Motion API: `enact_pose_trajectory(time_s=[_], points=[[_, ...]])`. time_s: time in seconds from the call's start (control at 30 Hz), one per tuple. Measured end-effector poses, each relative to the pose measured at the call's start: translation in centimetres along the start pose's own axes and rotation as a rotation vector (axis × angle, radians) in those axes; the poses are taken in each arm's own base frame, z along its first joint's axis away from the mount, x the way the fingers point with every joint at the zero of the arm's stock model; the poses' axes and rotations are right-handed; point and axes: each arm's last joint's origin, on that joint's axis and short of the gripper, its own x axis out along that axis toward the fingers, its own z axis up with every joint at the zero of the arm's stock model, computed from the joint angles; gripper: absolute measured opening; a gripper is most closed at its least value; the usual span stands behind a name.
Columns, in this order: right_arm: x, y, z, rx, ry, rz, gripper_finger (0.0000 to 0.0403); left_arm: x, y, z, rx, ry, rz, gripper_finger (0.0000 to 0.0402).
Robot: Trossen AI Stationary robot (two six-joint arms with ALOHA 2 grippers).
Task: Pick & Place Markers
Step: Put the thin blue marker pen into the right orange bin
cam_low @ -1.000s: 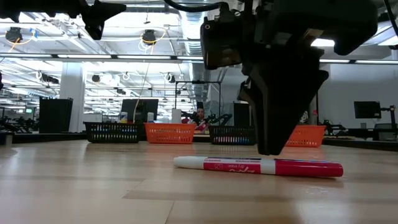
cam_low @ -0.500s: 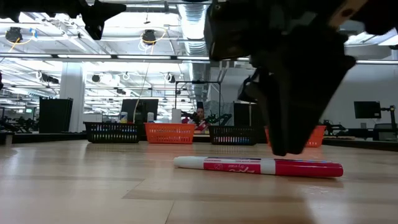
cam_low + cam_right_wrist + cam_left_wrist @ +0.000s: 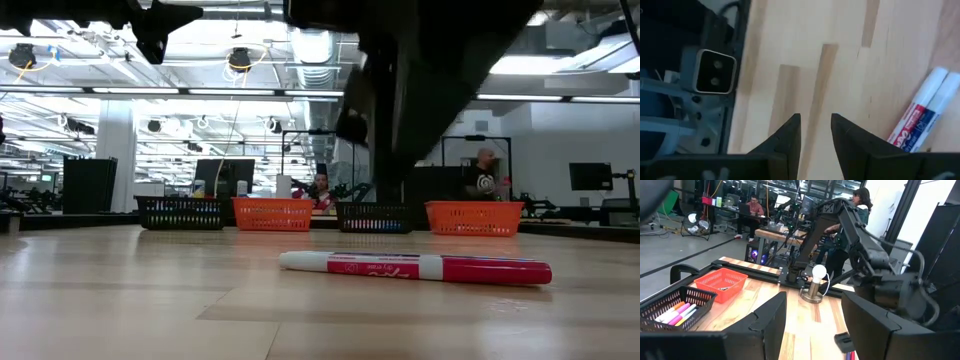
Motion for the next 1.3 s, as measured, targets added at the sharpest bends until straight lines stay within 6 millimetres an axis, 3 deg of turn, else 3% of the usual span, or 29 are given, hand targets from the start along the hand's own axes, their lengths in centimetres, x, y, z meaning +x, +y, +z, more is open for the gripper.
enact_pose_trajectory(time_s=[0.23,1.07,1.2,1.3], points=[[2.1,-2.6,-0.5,0.063,0.075,0.013,0.0097,0.0,0.0,0.0,0.000,0.000,-0.001,0.0190],[1.2,-4.9,-0.9,0.088,0.126,-0.178,0.0097,0.0,0.0,0.0,0.003,0.000,0.000,0.0190],[0.1,-4.6,-0.6,0.047,0.132,-0.197,0.0097,0.0,0.0,0.0,0.003,0.000,0.000,0.0190],[-2.7,-3.9,0.3,0.005,0.125,-0.263,0.0097,0.0,0.0,0.0,0.003,0.000,0.000,0.0190]])
